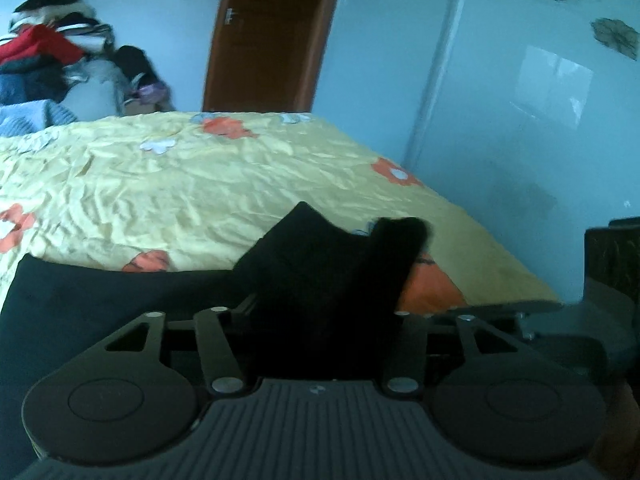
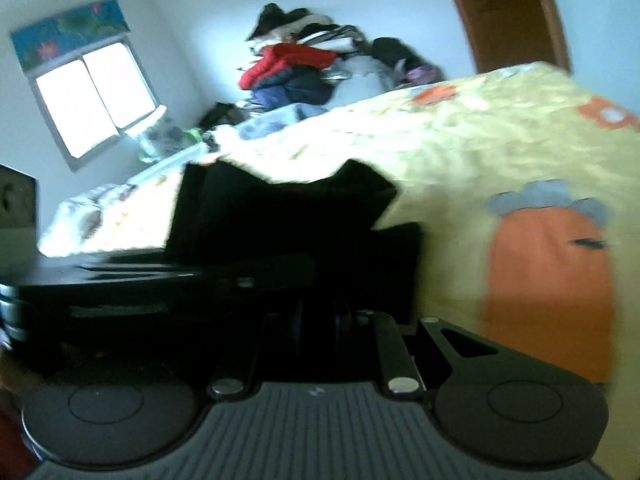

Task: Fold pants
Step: 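Lay the folded edge down and open both grippers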

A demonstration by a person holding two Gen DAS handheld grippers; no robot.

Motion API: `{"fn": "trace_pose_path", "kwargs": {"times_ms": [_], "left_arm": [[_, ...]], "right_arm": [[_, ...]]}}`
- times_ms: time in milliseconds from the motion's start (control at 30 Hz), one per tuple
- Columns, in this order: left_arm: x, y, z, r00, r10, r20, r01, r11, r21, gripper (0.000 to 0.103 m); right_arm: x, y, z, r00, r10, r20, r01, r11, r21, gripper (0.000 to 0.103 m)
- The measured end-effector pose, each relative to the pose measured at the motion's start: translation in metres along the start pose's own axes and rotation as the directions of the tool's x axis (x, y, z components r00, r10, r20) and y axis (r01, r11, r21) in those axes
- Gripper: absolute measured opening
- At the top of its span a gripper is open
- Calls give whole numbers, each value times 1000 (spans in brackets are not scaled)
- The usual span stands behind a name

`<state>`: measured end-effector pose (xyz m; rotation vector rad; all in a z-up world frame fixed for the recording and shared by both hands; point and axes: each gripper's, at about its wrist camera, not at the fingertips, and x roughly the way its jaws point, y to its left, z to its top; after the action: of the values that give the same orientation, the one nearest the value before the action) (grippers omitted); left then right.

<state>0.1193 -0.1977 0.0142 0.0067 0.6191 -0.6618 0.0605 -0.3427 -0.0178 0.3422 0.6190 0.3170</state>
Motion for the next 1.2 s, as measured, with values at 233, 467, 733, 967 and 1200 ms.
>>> {"fn": "trace_pose_path", "kwargs": {"times_ms": [233,467,733,967,1200], "left_arm": [[-35,-18,-3,997,-63,51,56,992,116,80],[-45,21,2,961,265,77,-275,947,168,81],[-28,108,22,907,420,-24,-420,907,-26,80],[-1,131,8,866,478,-148,-484,875,-6,82],[-37,125,-2,862,506,-42,-507,861,-26,80]], "right_arm": [[-31,-43,5,983,-159,88,150,983,104,15],[-18,-50,30,988,-7,157,-22,983,181,67],[45,-28,47,998,58,8,-58,994,95,60],[69,-12,44,993,-107,-52,102,990,-95,28],[38,-6,37,990,-130,47,133,989,-67,30]]}}
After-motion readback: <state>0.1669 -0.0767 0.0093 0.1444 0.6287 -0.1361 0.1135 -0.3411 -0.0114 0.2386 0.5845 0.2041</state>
